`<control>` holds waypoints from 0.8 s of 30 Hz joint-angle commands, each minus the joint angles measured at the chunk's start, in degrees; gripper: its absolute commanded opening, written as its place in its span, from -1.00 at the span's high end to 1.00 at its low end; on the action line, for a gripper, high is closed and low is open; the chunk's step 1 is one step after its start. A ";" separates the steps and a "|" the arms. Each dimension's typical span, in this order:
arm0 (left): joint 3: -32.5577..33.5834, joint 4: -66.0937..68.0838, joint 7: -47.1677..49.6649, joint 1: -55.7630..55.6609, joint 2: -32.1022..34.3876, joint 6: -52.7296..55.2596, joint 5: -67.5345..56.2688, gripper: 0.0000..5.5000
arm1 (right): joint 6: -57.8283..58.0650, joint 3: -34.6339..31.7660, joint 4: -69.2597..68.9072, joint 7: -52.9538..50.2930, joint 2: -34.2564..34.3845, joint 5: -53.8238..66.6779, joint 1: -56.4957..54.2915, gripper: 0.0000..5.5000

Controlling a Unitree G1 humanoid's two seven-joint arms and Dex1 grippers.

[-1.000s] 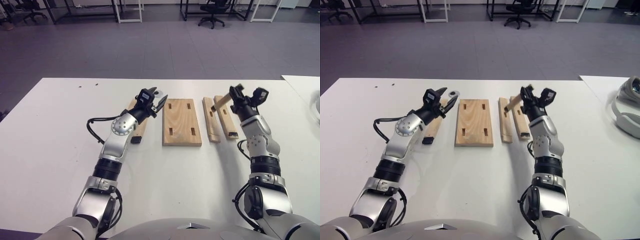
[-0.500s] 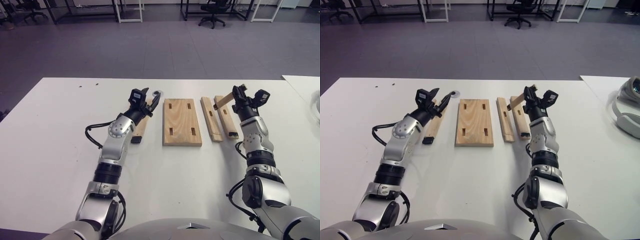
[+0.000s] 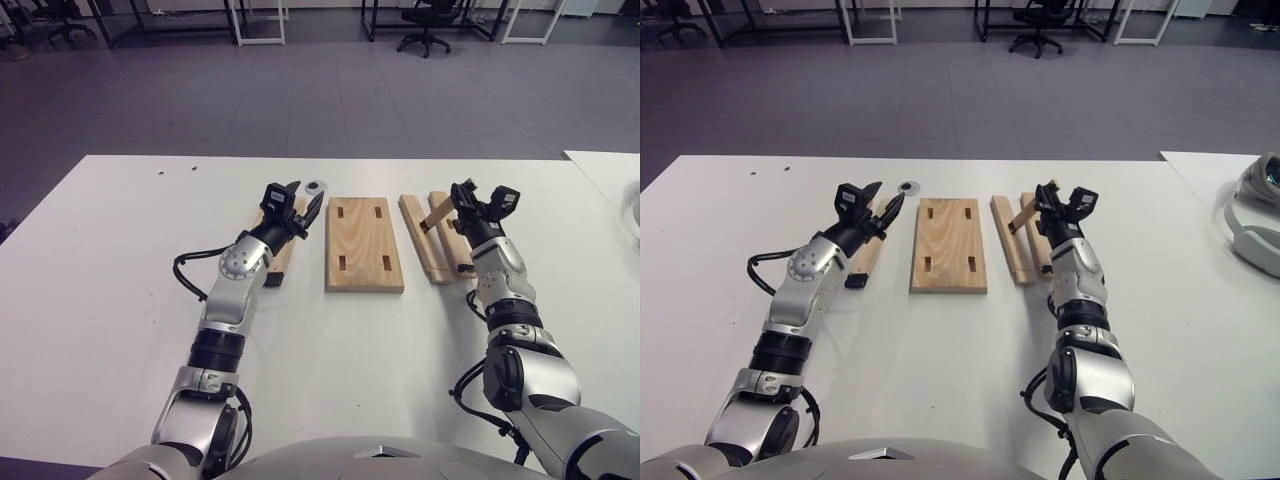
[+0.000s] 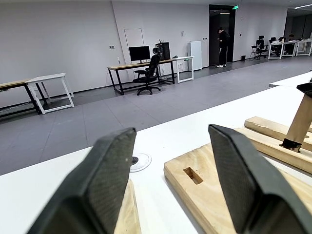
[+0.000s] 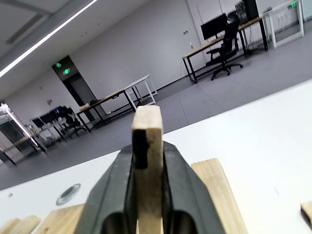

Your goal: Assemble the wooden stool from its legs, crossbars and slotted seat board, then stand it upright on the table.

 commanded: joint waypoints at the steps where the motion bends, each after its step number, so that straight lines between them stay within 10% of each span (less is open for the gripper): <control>1: -0.41 -0.63 -0.11 0.63 0.18 0.43 0.34 0.01 | -1.75 5.09 1.82 -1.72 0.54 -7.19 3.96 0.85; 24: -1.43 0.55 0.97 0.19 0.00 -0.49 1.27 0.01 | -2.39 14.20 -2.61 -2.34 -2.42 -14.64 6.01 0.66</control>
